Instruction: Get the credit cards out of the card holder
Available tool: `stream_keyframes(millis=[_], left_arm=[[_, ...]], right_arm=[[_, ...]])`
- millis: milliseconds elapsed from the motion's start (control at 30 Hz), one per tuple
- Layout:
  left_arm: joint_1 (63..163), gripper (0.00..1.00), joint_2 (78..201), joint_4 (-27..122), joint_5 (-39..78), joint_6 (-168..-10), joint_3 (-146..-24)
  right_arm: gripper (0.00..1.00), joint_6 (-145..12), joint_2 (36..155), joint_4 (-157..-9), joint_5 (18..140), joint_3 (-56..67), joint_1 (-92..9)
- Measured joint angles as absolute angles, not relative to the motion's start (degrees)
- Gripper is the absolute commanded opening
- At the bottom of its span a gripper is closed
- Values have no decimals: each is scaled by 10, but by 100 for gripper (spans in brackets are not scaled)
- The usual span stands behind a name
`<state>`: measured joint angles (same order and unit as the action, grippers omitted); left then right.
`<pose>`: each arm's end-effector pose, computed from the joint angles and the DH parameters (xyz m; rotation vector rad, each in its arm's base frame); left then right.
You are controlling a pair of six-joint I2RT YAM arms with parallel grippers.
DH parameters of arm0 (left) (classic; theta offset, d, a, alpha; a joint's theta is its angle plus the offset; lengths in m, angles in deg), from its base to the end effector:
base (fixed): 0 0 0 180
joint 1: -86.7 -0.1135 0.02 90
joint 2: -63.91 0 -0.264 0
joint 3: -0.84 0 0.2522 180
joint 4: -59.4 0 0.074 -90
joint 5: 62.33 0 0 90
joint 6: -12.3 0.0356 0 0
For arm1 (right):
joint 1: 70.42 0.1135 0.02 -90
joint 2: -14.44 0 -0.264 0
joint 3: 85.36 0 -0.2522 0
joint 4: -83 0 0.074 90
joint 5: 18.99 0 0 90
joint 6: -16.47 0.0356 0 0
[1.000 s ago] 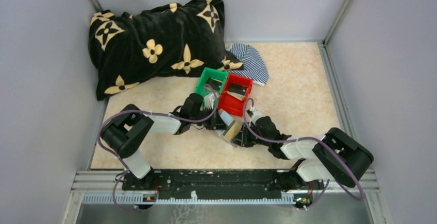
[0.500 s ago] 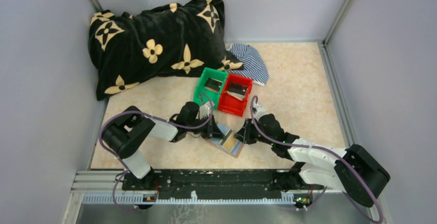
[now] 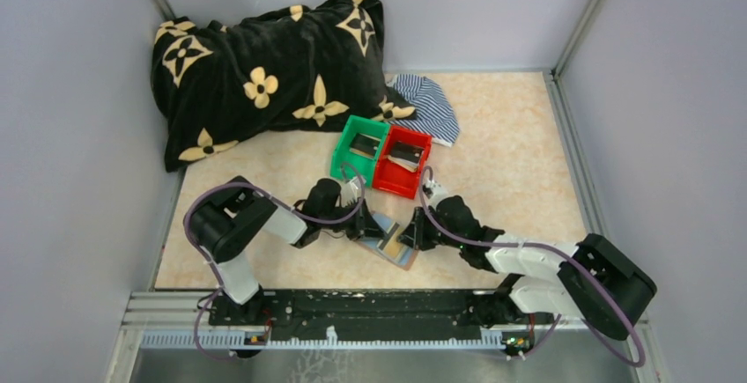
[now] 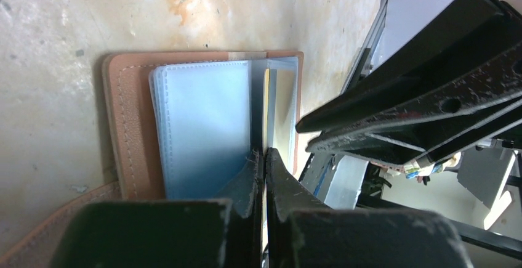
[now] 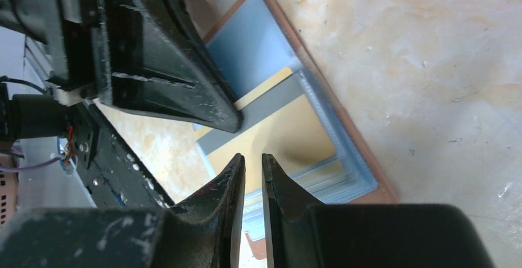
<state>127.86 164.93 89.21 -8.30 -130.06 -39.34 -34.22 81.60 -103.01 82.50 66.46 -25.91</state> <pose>0.1981 -0.2010 0.0994 0.2053 2.4443 -1.5303 0.1412 0.1487 0.1389 -0.2326 2.3187 1.0186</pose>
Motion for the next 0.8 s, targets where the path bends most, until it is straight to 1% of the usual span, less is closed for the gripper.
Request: stream_keyframes(millis=[67,200,233,333,600,700,800], left_arm=[[1279,0,1660,910,-86,-1308,-393],[1279,0,1668,927,-89,-1315,-392],[1279,0,1668,929,-90,-1316,-392],[1279,0,1670,933,-90,-1317,-392],[1278,0,1679,942,-93,-1318,-391],[1277,5,1684,946,-97,-1317,-391],[1274,14,1686,948,-101,-1316,-391]], right_arm=[[16,-342,805,-1028,827,665,-258],[12,-339,808,-1034,829,664,-256],[10,-339,813,-1038,831,664,-256],[0,-330,845,-1061,840,665,-253],[0,-312,896,-1120,860,665,-241],[0,-309,902,-1125,864,665,-241],[0,-309,903,-1124,867,665,-241]])
